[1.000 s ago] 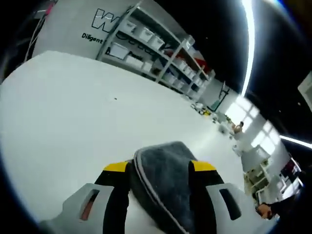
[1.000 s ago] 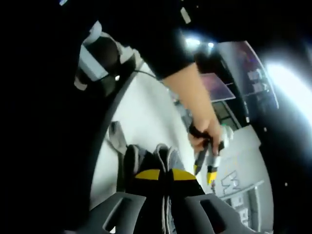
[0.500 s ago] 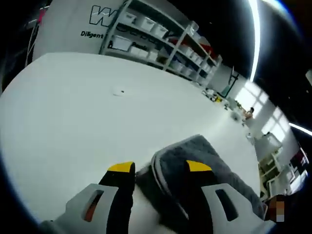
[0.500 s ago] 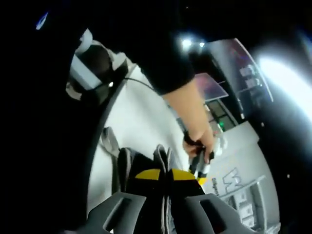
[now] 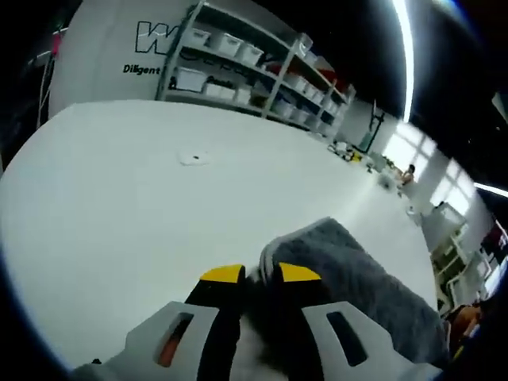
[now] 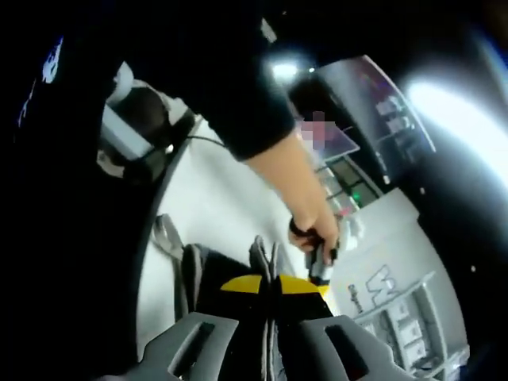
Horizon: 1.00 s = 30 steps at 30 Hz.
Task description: Open the folded towel by lifting each exposed corner and separating the folded layers until the towel lies flat within the target outline without major curled edges
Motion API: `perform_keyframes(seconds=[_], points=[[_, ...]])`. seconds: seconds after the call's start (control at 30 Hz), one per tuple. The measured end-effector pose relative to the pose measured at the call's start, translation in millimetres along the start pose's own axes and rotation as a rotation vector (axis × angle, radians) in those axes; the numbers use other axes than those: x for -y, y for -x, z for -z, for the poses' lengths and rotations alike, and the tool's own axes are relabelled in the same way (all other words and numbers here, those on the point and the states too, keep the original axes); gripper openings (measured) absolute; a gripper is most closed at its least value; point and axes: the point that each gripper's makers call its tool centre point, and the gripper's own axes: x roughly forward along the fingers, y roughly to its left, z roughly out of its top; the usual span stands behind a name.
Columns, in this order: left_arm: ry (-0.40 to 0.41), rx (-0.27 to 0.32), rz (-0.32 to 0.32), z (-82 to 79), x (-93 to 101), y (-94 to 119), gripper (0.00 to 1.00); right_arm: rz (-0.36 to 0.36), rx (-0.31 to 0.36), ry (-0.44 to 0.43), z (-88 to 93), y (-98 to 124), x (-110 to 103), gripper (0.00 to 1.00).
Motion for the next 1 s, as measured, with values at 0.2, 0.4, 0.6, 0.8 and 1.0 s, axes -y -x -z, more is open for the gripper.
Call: perform_keyframes(seconds=[0.2, 0.4, 0.6, 0.8, 1.0], points=[[-0.038, 0.015, 0.001, -2.1, -2.6, -3.6, 0.19, -0.015, -0.003, 0.003, 2.8, -1.0, -5.0, 0.0], [-0.099, 0.046, 0.02, -9.5, 3.8, -2.4, 0.05, -0.005, 0.003, -0.023, 3.3, 0.5, -3.1, 0.0], [-0.097, 0.031, 0.053, -11.5, 15.6, 2.4, 0.03, 0.018, 0.012, -0.077, 3.4, 2.3, 0.7, 0.0], [-0.19, -0.032, 0.011, -3.6, 7.2, 0.9, 0.08, 0.025, 0.018, -0.118, 6.5, 5.3, 5.1, 0.0], [-0.171, -0.053, -0.007, 4.1, 0.5, -3.5, 0.04, 0.018, 0.023, -0.12, 7.5, 6.0, 1.4, 0.0]])
